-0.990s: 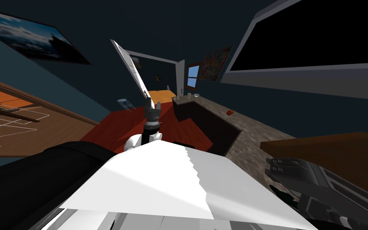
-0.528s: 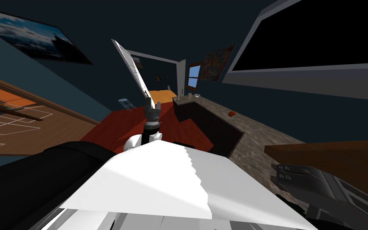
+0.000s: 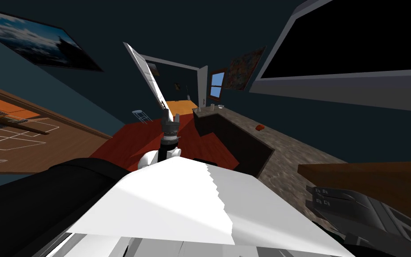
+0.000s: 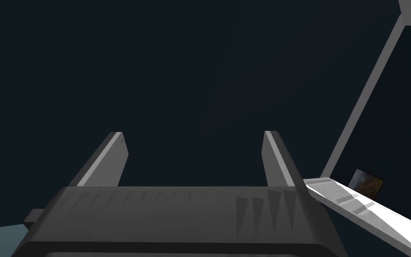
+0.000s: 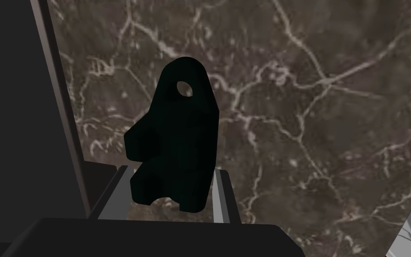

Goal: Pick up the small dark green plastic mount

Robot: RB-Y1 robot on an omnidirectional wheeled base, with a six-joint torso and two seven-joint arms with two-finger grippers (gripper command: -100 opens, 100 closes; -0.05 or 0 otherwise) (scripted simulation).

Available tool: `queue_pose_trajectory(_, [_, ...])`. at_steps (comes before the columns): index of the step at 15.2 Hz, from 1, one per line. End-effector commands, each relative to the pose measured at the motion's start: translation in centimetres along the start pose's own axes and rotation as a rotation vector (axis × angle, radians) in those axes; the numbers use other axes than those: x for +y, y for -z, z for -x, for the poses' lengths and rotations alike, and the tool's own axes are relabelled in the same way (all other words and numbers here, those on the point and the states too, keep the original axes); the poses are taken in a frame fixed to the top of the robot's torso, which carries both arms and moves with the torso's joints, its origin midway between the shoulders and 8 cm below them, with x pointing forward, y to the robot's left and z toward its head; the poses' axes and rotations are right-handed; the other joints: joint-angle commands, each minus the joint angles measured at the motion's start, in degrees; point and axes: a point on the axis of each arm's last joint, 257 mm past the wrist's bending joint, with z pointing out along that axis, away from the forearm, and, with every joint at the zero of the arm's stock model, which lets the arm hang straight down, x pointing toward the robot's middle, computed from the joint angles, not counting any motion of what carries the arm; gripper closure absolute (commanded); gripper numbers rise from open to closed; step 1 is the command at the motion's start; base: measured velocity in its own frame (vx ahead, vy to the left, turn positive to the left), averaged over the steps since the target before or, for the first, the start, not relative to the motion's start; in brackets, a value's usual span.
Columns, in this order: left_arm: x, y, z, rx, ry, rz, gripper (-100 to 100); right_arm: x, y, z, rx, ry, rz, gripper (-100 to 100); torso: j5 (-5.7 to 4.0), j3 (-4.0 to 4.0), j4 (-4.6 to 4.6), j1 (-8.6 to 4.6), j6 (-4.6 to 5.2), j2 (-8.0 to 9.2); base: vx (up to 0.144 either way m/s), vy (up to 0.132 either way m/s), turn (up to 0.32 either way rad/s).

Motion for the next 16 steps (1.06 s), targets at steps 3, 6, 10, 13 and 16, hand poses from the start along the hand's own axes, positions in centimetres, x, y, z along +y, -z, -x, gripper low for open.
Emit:
queue_pose_trajectory(3, [0.0,0.0,0.0,0.000,0.000,0.000,0,-1.2,0.5,1.5,-0.002,0.005,-0.004,100,0.01,0.08,0.02,-0.03,0.02,0.15,-0.049,-0.011,-0.041])
queue_pose_trajectory(6, [0.0,0.0,0.0,0.000,0.000,0.000,0,-1.5,0.7,2.1,-0.002,0.007,-0.003,100,0.00,0.13,0.05,-0.02,0.02,0.23,-0.048,-0.004,-0.022])
queue_pose_trajectory(10, [0.0,0.0,0.0,0.000,0.000,0.000,0,-2.6,1.2,4.0,-0.005,0.017,-0.004,100,0.01,0.12,0.04,0.02,0.03,0.22,-0.047,0.000,-0.031])
queue_pose_trajectory(13, [0.0,0.0,0.0,0.000,0.000,0.000,0,-3.2,1.4,5.2,-0.006,0.025,-0.004,100,0.02,0.13,0.05,-0.01,0.02,0.22,-0.049,-0.010,-0.033])
queue_pose_trajectory(16, [0.0,0.0,0.0,0.000,0.000,0.000,0,-3.3,1.5,5.4,-0.006,0.029,-0.003,100,0.02,0.12,0.04,-0.01,0.03,0.22,-0.038,-0.011,-0.022])
